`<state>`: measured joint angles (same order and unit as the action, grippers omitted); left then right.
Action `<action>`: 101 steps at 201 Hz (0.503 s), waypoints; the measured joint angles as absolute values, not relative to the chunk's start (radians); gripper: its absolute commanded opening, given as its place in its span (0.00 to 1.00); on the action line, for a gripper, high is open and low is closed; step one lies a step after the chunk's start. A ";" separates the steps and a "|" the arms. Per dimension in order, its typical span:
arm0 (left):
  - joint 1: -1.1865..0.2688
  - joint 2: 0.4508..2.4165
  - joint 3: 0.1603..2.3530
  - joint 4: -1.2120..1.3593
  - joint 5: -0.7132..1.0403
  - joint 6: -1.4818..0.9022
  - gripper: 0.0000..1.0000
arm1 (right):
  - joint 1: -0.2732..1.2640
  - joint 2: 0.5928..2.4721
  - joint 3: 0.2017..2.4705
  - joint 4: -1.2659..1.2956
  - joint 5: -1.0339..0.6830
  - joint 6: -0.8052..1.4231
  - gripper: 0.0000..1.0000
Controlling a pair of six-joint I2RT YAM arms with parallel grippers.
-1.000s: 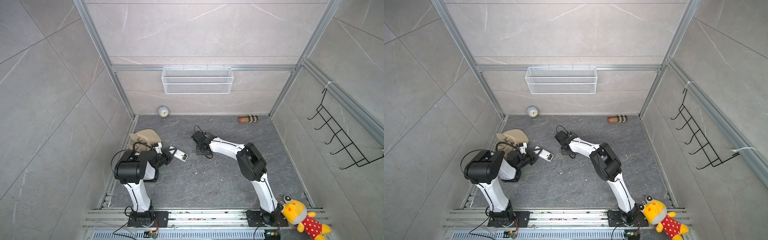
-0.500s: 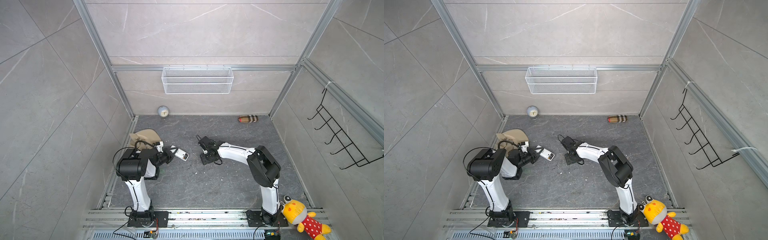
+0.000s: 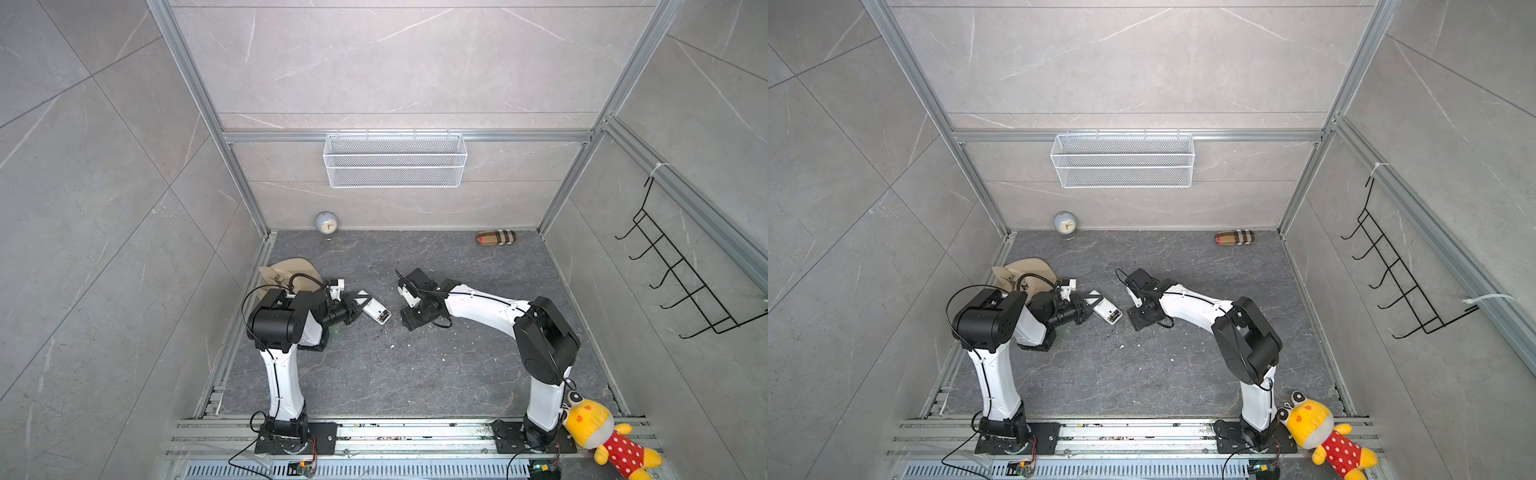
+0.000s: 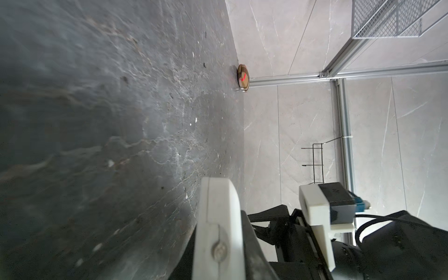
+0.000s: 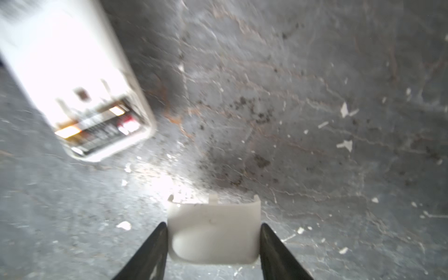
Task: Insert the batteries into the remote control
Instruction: 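Carry the cover with the right gripper to the remote's battery end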
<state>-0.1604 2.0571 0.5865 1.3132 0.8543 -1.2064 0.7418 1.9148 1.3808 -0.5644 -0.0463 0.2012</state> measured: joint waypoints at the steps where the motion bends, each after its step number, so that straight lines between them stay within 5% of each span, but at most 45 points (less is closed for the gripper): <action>1: -0.161 2.057 0.587 1.312 0.855 -1.205 0.00 | 0.742 1.915 1.383 -0.564 -0.049 0.201 0.58; 101: -0.190 1.987 0.644 0.941 0.848 -1.004 0.00 | 0.759 1.976 1.475 -0.564 -0.160 0.161 0.57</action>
<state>-0.1902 1.9865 0.6441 0.9405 0.8478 -1.0039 0.7589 1.9759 1.4746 -0.5644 -0.1600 0.1608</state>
